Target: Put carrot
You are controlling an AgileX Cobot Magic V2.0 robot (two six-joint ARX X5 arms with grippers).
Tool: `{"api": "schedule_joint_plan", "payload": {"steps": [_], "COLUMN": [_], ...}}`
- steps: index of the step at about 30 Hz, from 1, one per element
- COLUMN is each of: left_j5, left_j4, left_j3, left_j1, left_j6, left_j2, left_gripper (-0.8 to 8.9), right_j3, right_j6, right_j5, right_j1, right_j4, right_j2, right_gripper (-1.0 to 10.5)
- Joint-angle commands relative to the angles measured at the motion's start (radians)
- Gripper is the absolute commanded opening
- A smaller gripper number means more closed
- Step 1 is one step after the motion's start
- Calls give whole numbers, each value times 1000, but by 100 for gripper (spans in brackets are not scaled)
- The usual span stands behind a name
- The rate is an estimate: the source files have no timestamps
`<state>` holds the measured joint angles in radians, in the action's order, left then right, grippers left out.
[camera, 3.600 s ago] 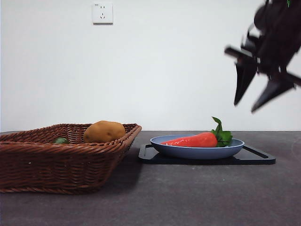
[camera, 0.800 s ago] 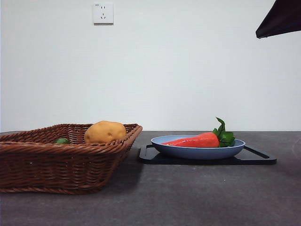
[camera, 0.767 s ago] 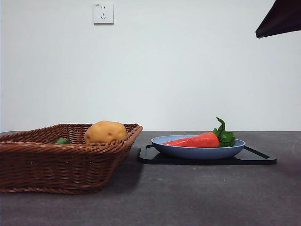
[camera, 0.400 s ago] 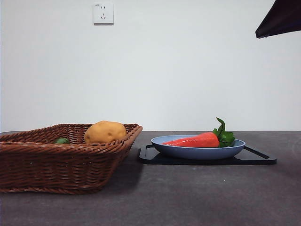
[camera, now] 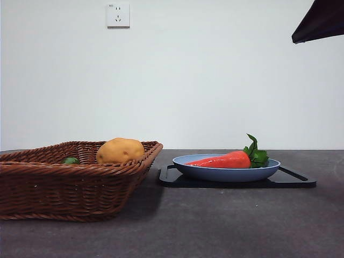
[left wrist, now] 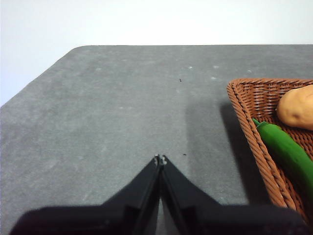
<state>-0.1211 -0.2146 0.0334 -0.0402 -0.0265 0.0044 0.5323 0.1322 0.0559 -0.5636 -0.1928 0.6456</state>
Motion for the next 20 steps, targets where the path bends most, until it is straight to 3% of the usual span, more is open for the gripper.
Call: {"api": "schedule_joint_plan", "payload": {"steps": [1,10,13,17,20], "left_j5": [-2,-2,-2,-2,-2], "left_j4": [12,12,12,12,12], "left_j3": [-6,-6,-6,-6,-6], "left_j1": [3,3,3,3,3], "left_j6": [-6,-6,-6,-6,-6], "left_j2": [-3,-3,-3,-3,-3], "left_gripper": [8,8,8,8,8], "right_j3": [6,6,6,-1,-52], "right_j6": [9,8,-29,-187,-257], "right_j5": [4,4,5,28,1], "right_j1": [-7,-7,-7,13,76], "right_j4": [9,9,4,-24,-16], "right_j2": [4,4,1,-90,-190], "right_gripper": [4,4,4,4,4]}}
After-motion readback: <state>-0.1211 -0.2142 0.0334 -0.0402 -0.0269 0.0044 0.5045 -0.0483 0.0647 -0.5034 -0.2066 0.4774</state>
